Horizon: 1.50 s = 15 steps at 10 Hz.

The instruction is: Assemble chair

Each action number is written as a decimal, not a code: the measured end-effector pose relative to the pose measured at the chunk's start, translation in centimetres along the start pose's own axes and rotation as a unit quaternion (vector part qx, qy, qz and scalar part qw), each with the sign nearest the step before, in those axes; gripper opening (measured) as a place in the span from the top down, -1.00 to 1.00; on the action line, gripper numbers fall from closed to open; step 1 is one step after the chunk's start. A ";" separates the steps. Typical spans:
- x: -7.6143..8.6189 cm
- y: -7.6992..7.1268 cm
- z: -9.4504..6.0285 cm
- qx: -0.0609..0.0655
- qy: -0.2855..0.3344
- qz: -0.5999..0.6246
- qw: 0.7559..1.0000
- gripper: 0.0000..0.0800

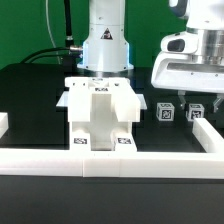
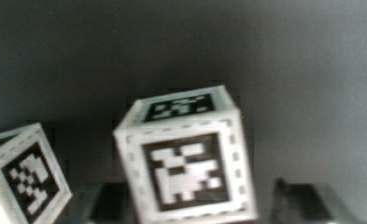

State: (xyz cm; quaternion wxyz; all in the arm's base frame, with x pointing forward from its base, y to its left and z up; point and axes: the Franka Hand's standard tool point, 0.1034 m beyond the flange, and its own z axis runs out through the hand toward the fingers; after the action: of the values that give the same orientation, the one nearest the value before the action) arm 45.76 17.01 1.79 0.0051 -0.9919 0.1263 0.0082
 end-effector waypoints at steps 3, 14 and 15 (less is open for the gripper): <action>0.2 0.1 0.0 0.001 0.005 0.001 1.000 0.29; 8.6 3.4 -12.4 0.029 -0.006 -0.014 0.999 0.29; 8.6 3.5 -12.3 0.029 -0.006 -0.015 0.999 0.29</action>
Offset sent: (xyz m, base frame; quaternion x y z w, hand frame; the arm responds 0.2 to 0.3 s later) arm 0.0040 -0.0041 0.0019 -0.0020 0.0015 -0.0069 1.0000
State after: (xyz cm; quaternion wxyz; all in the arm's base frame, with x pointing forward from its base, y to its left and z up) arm 53.39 11.28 13.91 0.0343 -0.9931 0.1120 0.0104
